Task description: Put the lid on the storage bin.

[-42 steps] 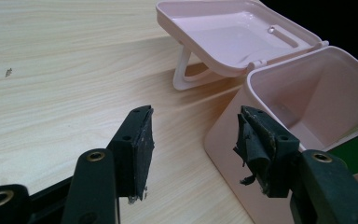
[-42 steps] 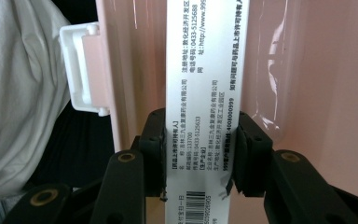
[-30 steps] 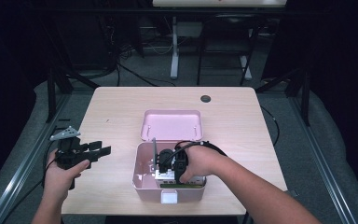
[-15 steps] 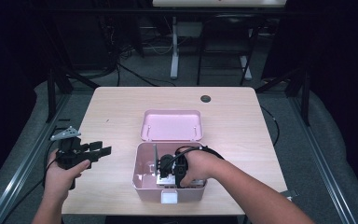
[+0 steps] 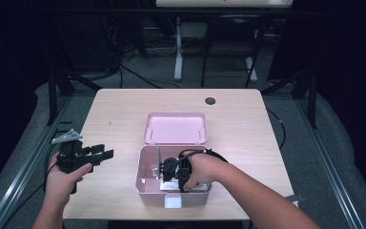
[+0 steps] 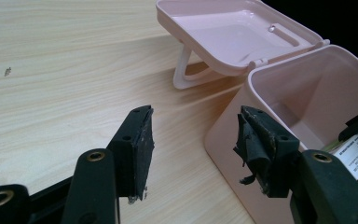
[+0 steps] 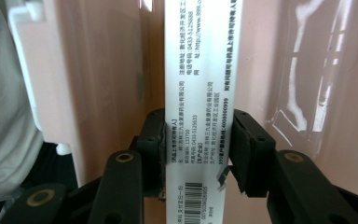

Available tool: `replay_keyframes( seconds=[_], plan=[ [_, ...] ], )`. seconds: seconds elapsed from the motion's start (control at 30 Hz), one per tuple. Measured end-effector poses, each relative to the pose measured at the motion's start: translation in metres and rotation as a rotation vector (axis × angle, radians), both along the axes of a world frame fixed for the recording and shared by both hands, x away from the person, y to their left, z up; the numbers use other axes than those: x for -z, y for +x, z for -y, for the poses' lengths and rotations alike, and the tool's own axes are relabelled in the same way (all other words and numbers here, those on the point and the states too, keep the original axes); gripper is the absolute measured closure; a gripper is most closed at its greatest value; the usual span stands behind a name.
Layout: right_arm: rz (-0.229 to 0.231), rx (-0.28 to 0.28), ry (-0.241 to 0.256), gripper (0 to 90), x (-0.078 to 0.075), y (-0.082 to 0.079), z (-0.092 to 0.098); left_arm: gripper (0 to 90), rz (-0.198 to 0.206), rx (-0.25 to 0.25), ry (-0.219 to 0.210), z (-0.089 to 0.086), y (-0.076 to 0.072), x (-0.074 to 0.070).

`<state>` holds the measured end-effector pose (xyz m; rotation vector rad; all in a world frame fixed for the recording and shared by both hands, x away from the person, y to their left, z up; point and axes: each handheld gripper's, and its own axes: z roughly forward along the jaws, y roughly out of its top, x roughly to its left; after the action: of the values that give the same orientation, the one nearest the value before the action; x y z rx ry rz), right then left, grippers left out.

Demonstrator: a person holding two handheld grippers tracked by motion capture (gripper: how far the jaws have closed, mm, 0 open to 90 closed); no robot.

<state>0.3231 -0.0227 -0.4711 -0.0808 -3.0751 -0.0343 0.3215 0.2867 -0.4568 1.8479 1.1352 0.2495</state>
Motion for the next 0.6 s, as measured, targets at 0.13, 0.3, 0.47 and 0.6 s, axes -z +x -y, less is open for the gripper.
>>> replay_keyframes(
  seconds=[0.13,0.3,0.47,0.6],
  plan=[
    [-0.002,0.017,0.015,58.5,-0.0036,0.0005,0.0024,45.5,-0.002,0.003,0.002,0.0001,-0.0001,-0.0003],
    [-0.013,0.042,0.027,60.2,-0.0079,0.0008,0.0046,45.4,-0.001,0.003,0.002,0.0006,0.0000,0.0000],
    [-0.022,0.059,0.026,61.0,-0.0083,0.0015,0.0043,45.4,-0.001,0.003,0.003,0.0005,0.0000,0.0001],
    [-0.028,0.067,0.025,61.3,-0.0085,0.0017,0.0037,45.5,-0.001,0.001,0.002,0.0002,0.0000,0.0001]
  ],
)
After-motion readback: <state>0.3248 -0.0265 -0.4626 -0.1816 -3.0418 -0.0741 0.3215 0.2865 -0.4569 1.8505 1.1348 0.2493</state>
